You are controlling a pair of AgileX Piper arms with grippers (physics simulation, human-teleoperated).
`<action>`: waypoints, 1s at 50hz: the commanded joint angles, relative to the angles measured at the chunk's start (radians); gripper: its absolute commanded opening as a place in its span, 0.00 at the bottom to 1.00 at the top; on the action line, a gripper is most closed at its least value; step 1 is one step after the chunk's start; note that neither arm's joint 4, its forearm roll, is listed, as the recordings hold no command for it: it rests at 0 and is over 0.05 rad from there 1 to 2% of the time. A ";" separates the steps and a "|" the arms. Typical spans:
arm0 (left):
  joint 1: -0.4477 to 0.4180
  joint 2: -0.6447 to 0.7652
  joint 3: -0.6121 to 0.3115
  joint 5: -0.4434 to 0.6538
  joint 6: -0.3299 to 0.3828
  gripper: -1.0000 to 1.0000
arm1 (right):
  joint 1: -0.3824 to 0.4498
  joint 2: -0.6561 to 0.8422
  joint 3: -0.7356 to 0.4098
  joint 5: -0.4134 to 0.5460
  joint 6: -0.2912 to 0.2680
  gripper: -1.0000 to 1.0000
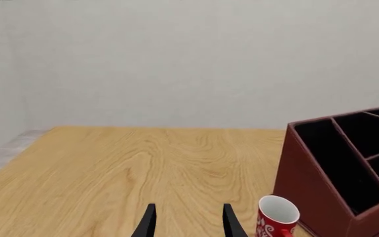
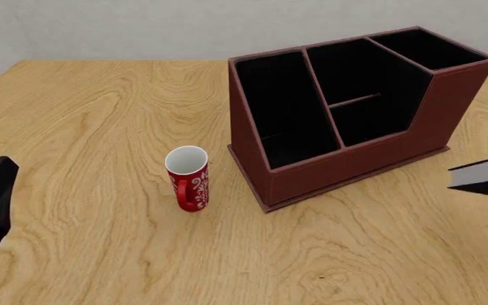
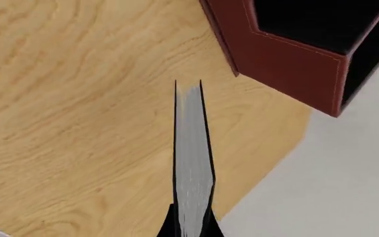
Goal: Pick up the book and place it in the left compartment of the caddy.
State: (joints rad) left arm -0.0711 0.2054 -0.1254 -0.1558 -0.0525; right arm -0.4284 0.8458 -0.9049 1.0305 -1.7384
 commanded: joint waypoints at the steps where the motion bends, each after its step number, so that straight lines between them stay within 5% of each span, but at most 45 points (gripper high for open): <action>1: -0.015 0.038 -0.013 -0.035 -0.005 1.00 | 0.126 -0.025 -0.148 0.189 0.275 0.00; 5: -0.020 0.050 -0.017 -0.045 -0.004 1.00 | 0.175 -0.051 -0.100 0.189 0.334 0.00; 9: -0.028 0.055 -0.020 -0.049 -0.003 1.00 | 0.298 -0.031 -0.115 0.189 0.507 0.00; 10: -0.029 0.055 -0.020 -0.050 -0.002 1.00 | 0.229 -0.045 -0.104 0.189 0.443 0.00; 11: -0.030 0.055 -0.020 -0.051 0.000 1.00 | 0.342 -0.014 -0.142 0.189 0.599 0.00; 14: -0.032 0.053 -0.020 -0.050 -0.002 1.00 | 0.406 -0.020 -0.131 0.189 0.660 0.00; 15: -0.033 0.050 -0.020 -0.048 -0.001 1.00 | 0.460 0.011 -0.171 0.189 0.782 0.00; 18: -0.038 0.043 -0.019 -0.041 -0.001 1.00 | 0.521 0.002 -0.188 0.189 0.825 0.00; 19: -0.042 0.037 -0.020 -0.034 0.001 1.00 | 0.541 0.027 -0.224 0.189 0.892 0.00; 21: -0.042 0.034 -0.022 -0.030 0.000 1.00 | 0.541 0.025 -0.218 0.189 0.890 0.00; 22: -0.041 0.031 -0.024 -0.026 -0.001 1.00 | 0.570 0.040 -0.249 0.189 0.945 0.00; 25: -0.039 0.026 -0.028 -0.020 -0.002 1.00 | 0.602 0.056 -0.273 0.189 0.995 0.00; 26: -0.038 0.024 -0.029 -0.019 -0.003 1.00 | 0.587 0.059 -0.271 0.189 0.977 0.00; 27: -0.038 0.020 -0.029 -0.015 -0.002 1.00 | 0.636 0.076 -0.309 0.189 1.056 0.00; 36: -0.035 -0.011 -0.023 0.009 0.002 1.00 | 0.717 0.132 -0.395 0.190 1.159 0.00; 41: -0.037 -0.026 -0.021 0.021 0.000 1.00 | 0.826 0.165 -0.447 0.190 1.277 0.00; 50: -0.046 -0.068 -0.015 0.057 -0.001 1.00 | 0.883 0.227 -0.515 0.190 1.326 0.00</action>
State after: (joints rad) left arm -0.1104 0.1740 -0.1441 -0.1309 -0.0521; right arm 0.3552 1.0114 -1.3291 1.2200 -0.5439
